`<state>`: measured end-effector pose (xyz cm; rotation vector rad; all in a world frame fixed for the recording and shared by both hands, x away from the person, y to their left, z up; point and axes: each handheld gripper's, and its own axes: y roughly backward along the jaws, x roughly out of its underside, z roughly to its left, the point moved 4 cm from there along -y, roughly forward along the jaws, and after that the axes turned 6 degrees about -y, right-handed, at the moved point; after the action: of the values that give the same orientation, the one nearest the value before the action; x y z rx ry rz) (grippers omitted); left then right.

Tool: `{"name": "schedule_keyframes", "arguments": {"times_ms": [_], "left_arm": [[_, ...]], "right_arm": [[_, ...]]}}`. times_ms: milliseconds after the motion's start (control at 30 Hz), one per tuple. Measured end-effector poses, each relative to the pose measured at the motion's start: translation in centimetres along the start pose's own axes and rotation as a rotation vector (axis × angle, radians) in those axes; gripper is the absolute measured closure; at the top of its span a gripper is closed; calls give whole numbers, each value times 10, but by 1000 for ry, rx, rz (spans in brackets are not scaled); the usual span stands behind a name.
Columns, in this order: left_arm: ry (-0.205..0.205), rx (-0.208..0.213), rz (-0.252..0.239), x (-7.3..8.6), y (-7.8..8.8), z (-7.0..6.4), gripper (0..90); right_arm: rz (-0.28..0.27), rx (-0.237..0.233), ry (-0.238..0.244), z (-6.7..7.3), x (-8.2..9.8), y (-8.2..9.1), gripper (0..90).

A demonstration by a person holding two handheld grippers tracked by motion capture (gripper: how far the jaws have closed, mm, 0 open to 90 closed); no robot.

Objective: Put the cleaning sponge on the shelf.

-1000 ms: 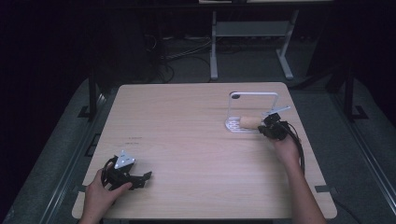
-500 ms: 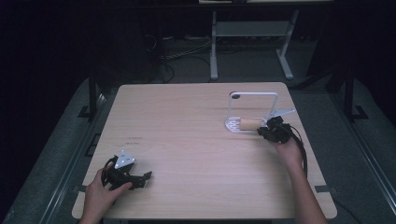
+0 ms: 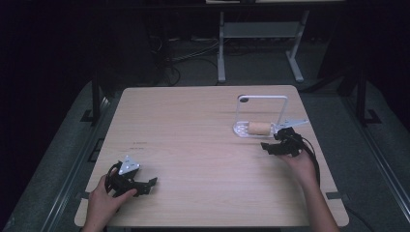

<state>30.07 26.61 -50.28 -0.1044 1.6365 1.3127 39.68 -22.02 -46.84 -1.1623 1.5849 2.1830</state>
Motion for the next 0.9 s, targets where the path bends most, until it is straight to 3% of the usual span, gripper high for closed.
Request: {"name": "schedule_keyframes", "arguments": {"times_ms": [233,400,900], "left_arm": [[0,0,0,0,0,0,127],[0,0,0,0,0,0,127],[0,0,0,0,0,0,127]], "right_arm": [[-15,-19,1,15,11,6,133],[-22,-6,18,25,19,12,125],[-36,-48,41,47,51,27,84]]}}
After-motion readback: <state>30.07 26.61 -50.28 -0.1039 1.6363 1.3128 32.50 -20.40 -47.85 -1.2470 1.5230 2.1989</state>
